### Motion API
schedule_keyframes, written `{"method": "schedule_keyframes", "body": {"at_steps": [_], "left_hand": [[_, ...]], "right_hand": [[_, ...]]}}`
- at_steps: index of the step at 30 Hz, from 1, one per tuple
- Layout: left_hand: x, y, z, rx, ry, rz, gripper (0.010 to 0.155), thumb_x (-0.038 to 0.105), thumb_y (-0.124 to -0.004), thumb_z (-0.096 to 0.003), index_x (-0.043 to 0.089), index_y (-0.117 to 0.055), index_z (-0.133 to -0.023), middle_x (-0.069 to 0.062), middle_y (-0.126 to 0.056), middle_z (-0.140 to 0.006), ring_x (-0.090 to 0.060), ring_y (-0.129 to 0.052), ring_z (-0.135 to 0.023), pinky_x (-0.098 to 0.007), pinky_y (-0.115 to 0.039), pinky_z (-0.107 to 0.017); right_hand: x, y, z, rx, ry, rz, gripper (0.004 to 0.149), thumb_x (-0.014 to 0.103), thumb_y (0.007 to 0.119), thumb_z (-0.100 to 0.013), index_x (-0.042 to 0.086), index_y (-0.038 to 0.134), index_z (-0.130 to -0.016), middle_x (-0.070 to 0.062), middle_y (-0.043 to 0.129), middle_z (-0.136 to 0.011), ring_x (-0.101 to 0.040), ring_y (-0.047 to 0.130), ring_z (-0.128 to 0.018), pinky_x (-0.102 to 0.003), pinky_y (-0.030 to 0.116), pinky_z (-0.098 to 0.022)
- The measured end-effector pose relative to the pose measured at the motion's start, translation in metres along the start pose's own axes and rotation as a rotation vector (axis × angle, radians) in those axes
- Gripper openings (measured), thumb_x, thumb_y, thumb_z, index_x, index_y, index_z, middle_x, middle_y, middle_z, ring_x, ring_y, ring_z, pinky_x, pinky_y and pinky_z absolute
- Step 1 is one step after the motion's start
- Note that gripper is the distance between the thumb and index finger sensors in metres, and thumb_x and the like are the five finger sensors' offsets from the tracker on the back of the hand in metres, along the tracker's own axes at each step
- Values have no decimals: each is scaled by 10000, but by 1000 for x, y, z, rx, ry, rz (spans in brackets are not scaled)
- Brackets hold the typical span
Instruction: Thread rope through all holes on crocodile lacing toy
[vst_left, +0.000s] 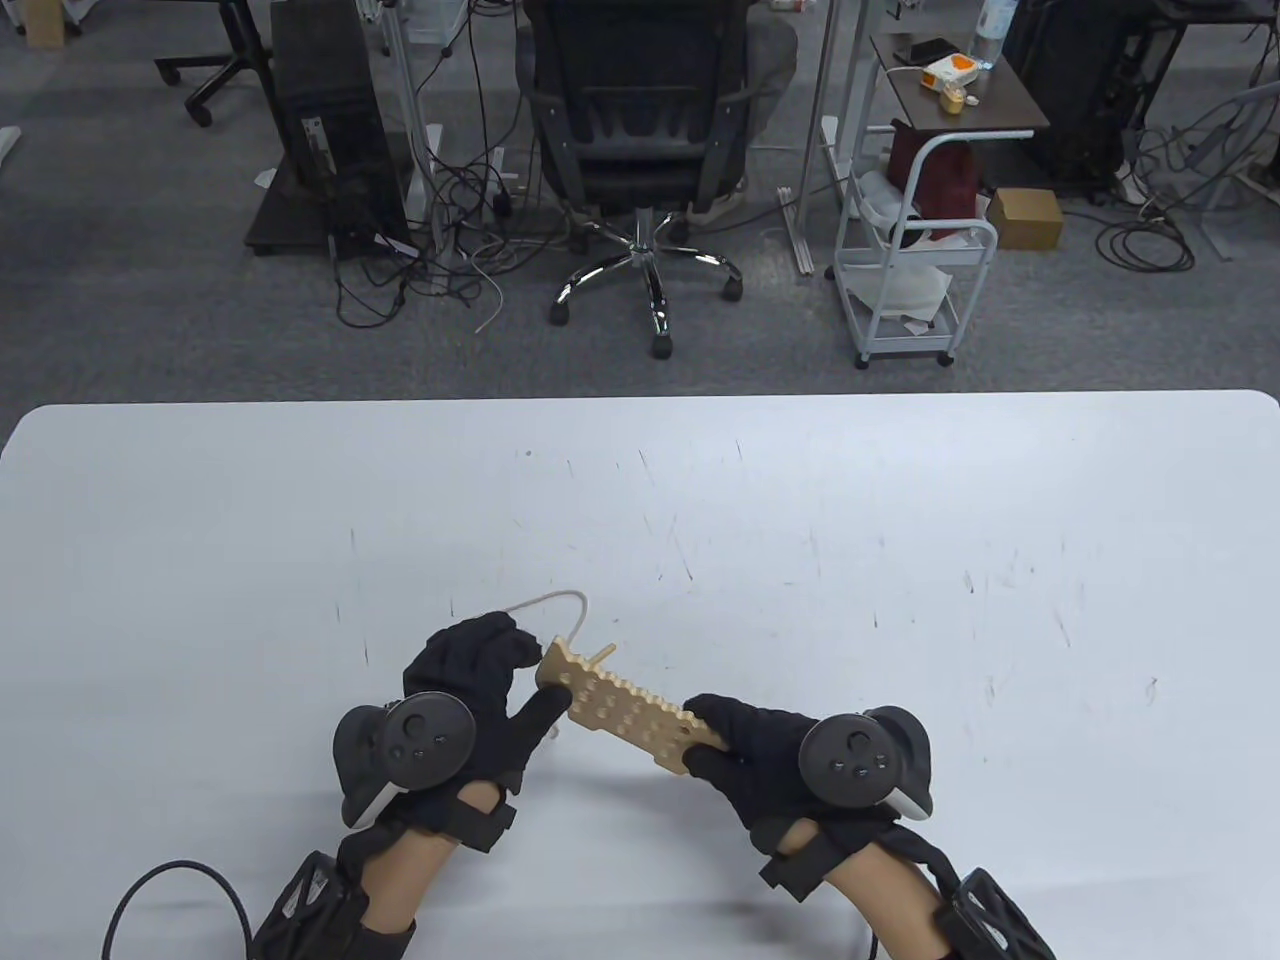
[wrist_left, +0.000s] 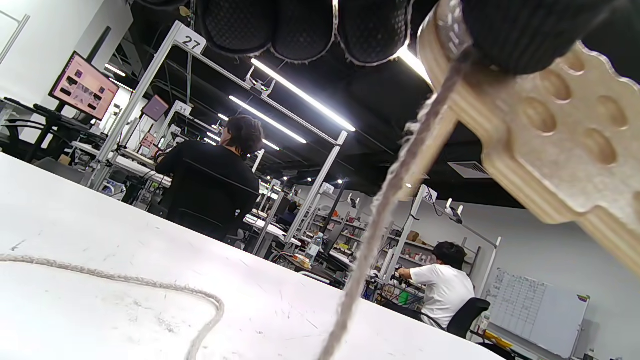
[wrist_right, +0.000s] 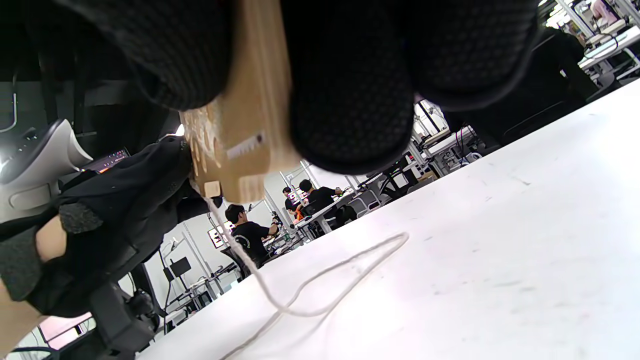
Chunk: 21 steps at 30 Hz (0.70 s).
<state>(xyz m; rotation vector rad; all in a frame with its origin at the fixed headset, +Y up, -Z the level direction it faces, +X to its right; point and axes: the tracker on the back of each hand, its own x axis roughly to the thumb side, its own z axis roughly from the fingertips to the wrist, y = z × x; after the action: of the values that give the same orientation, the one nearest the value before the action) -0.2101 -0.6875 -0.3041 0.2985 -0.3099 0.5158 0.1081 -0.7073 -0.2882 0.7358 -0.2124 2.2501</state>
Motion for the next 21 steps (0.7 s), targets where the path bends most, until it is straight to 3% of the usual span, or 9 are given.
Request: {"method": "schedule_keyframes", "body": {"at_steps": [13,21], "left_hand": [[-2,5,0,28,1,18,704,692,-759,-379,320,-624,-961,7,-595,-1056,-316,-599,-999,-565,-466,-790],[-12,16,-1,80,49,60,533,584,-763,-432,365,-706,-915,29,-744,-917,-300,-701,-937,-565,-496,-781]], "right_hand": [[-3,-3,0,-21,32,-32,499,387,820,-467,178,701,-904,-38,947,-666,-206,1016,-427,-453,820,-396],[-4,-5,0,-36,36,-46,496,395,816,-469,180,704,-902,-28,952,-666,-192,1031,-426,-441,835,-397]]}}
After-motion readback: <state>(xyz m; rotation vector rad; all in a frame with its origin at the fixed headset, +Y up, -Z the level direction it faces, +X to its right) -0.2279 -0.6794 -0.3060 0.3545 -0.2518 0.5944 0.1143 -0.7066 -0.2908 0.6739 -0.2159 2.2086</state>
